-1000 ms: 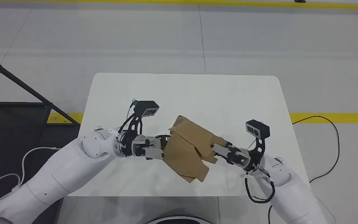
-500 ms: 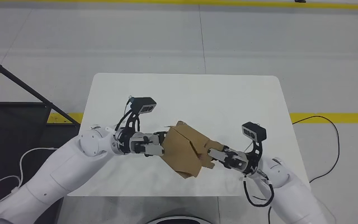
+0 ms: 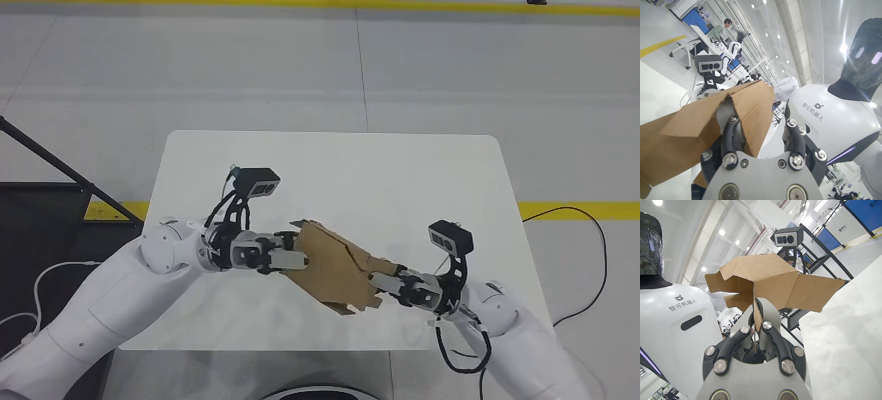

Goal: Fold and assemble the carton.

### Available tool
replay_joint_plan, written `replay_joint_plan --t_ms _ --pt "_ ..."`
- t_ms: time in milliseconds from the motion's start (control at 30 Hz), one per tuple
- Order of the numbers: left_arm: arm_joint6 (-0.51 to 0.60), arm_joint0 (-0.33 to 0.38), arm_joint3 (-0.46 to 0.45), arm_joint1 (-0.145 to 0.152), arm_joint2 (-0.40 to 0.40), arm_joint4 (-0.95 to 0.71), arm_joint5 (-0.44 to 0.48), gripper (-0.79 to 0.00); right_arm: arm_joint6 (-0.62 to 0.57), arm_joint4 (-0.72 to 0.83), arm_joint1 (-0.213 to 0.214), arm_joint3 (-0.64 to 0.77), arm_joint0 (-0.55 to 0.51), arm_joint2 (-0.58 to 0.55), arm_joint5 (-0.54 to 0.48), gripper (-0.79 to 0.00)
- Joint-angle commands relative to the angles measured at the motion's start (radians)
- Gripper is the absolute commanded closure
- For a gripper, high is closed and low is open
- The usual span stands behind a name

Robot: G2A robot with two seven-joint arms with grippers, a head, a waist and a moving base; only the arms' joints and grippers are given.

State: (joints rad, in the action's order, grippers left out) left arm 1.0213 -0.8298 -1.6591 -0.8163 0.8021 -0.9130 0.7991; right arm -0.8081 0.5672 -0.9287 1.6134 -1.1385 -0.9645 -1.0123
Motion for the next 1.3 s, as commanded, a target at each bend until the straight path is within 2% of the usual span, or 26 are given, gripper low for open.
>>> replay_joint_plan --t_ms 0,133,533,633,700,733,767,1200,1233,1267 --pt "0.007 -0.004 -0.002 -0.002 0.009 -0.009 -0.008 -0.366 0.0 0.001 0.003 0.002 0.0 0.001 0.0 0.0" --pt "0.032 -0.01 -0.01 -0.007 0.025 -0.026 -0.032 -0.351 0.0 0.004 0.007 0.005 0.002 0.003 0.0 0.0" --pt "0.11 -0.03 -0.034 -0.024 0.065 -0.02 -0.11 -0.157 0.0 0.009 0.012 0.003 0.005 -0.002 0.0 0.0" --pt "0.122 -0.035 -0.037 -0.029 0.076 -0.02 -0.122 -0.132 0.0 0.01 0.012 0.004 0.005 -0.004 0.0 0.0" --pt "0.13 -0.039 -0.038 -0.032 0.083 -0.02 -0.13 -0.083 0.0 0.008 0.012 0.003 0.006 -0.006 0.0 0.0" --pt "0.134 -0.041 -0.038 -0.034 0.087 -0.02 -0.134 -0.015 0.0 0.008 0.012 0.003 0.006 -0.007 0.0 0.0" --pt "0.138 -0.043 -0.039 -0.036 0.09 -0.019 -0.138 0.0 0.0 0.008 0.011 0.002 0.006 -0.007 0.0 0.0" --pt "0.138 -0.065 -0.024 -0.06 0.133 0.005 -0.138 0.0 0.0 0.001 0.013 0.0 0.012 0.002 0.0 0.0" --pt "0.138 -0.067 -0.023 -0.062 0.135 0.006 -0.138 0.0 0.0 -0.002 0.013 -0.003 0.013 0.001 0.0 -0.28" --pt "0.137 -0.068 -0.02 -0.064 0.137 0.01 -0.137 0.0 0.0 -0.003 0.013 -0.006 0.013 0.0 0.0 -0.785"
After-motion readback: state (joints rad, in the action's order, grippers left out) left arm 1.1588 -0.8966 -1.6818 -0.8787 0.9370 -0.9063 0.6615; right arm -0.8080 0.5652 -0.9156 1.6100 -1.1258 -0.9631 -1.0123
